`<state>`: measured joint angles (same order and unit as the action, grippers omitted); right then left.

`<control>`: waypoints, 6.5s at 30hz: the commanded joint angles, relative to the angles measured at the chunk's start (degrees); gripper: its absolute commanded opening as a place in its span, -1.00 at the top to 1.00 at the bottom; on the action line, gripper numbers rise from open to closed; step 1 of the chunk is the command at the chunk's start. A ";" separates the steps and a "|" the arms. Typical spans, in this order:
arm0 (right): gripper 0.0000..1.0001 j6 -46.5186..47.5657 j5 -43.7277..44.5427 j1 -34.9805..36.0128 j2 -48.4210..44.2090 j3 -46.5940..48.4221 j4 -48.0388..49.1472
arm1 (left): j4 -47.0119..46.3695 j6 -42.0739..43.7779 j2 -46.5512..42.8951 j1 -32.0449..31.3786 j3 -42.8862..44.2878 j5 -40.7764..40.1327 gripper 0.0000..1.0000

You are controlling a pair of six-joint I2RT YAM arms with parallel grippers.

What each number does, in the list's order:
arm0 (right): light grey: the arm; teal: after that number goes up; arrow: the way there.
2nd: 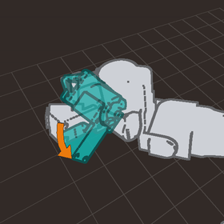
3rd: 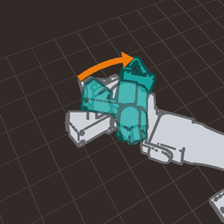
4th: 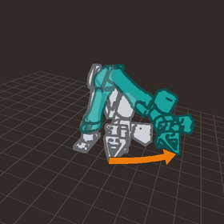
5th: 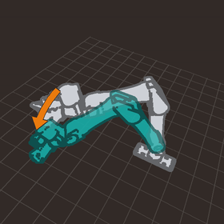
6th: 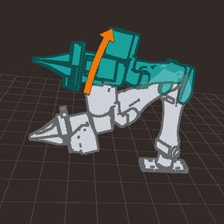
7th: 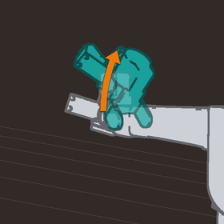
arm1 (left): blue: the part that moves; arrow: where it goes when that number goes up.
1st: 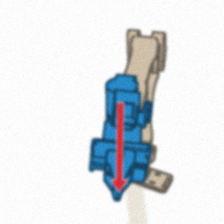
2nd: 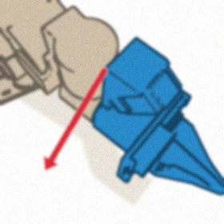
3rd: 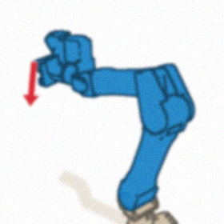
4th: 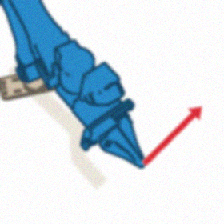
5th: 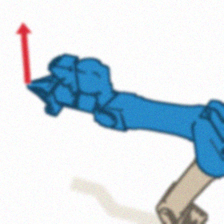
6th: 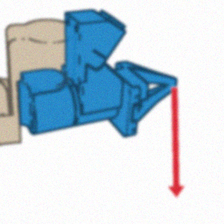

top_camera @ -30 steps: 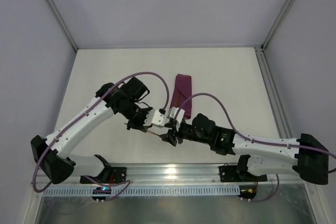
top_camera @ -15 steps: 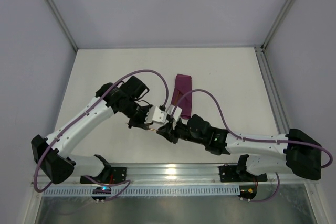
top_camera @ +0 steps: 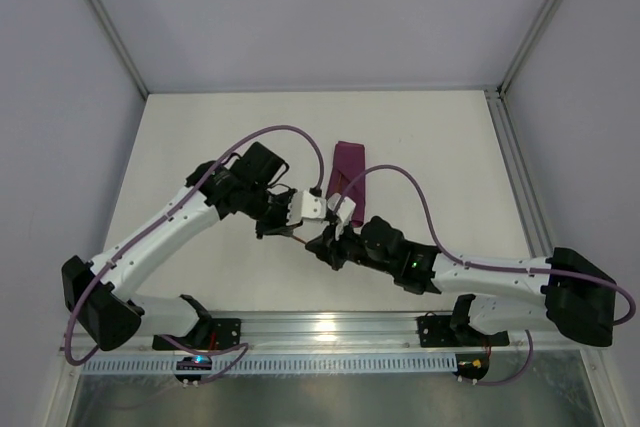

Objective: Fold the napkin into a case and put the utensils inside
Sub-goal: Pass from the left arm to the right, then stuff the fork into the folded napkin, then move the smaller rectangle folded napkin to the corner of the board.

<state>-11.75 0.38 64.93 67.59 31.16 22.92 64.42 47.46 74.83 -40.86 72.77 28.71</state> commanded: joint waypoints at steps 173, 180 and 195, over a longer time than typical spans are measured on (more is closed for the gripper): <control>0.94 -32.56 0.50 -38.82 22.05 0.30 -6.57 | -39.47 -35.86 16.41 4.03 -5.98 -0.76 0.13; 0.94 -24.49 -5.47 -45.67 26.80 9.35 -14.91 | -37.44 -37.27 11.92 12.99 -4.48 -0.23 0.14; 0.94 -1.45 -12.08 -56.93 54.63 61.69 -57.33 | -33.67 -33.05 2.69 27.49 -5.63 -0.50 0.14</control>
<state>-20.12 -11.51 8.05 118.52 82.19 -20.84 28.38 12.51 79.31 -14.96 66.30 27.11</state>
